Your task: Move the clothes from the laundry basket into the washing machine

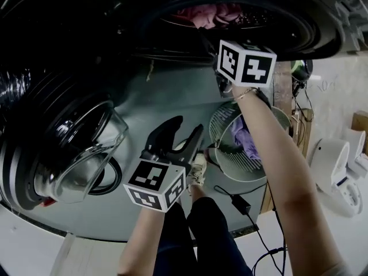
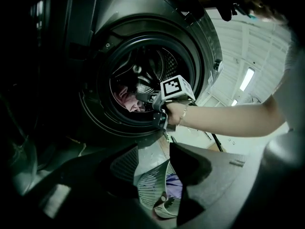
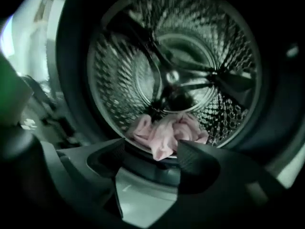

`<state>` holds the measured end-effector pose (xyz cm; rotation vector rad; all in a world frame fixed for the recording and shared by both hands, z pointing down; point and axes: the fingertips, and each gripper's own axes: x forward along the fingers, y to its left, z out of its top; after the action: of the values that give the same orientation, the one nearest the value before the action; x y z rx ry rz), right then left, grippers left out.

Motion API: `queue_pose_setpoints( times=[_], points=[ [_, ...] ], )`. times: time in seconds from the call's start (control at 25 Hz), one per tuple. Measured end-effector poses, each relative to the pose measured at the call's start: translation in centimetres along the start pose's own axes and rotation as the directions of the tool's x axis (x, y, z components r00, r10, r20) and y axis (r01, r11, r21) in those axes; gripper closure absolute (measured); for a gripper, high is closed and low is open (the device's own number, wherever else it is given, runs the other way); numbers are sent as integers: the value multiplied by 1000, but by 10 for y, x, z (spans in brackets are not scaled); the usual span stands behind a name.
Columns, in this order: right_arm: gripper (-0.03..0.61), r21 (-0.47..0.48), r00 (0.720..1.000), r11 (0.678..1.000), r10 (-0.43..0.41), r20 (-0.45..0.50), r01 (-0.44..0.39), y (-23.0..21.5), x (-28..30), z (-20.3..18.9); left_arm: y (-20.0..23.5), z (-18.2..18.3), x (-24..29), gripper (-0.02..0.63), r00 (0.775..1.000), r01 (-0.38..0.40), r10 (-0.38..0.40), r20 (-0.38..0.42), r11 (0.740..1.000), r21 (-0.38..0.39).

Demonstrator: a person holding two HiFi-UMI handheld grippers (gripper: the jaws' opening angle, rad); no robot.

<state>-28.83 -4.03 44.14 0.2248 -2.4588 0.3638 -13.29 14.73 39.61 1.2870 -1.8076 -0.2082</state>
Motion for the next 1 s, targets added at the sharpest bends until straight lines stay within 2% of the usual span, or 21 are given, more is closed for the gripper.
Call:
queue_pose_setpoints(
  times=[0.12, 0.2, 0.36, 0.48, 0.6, 0.72, 0.8, 0.92, 1.0],
  points=[
    [236, -22, 993, 993, 117, 7, -117, 21, -52, -11, -15, 1, 0, 405, 999, 19, -18, -35, 999, 42],
    [307, -23, 988, 988, 152, -18, -153, 22, -88, -27, -29, 2, 1, 405, 998, 32, -28, -53, 996, 84],
    [413, 41, 995, 995, 95, -31, -94, 0, -157, -64, -62, 0, 6, 405, 993, 88, -71, -95, 977, 192],
    [549, 134, 999, 990, 40, -8, -39, -17, -204, -91, -87, -11, 12, 407, 984, 137, -102, -148, 959, 249],
    [551, 218, 999, 976, 2, 33, -9, -26, -254, -115, -116, -27, 21, 420, 963, 205, -140, -229, 935, 290],
    [551, 245, 990, 961, -139, 17, 130, -42, -303, -149, -152, -53, 39, 444, 914, 334, -220, -340, 885, 325],
    [551, 305, 977, 930, -215, 2, 204, -56, -335, -180, -172, -79, 56, 460, 877, 400, -247, -412, 850, 344],
    [551, 430, 941, 844, -336, -43, 321, -74, -375, -239, -196, -118, 82, 471, 814, 491, -256, -521, 783, 382],
    [551, 503, 916, 776, -392, -87, 380, -78, -400, -277, -213, -149, 95, 471, 762, 549, -257, -595, 743, 382]
  ],
)
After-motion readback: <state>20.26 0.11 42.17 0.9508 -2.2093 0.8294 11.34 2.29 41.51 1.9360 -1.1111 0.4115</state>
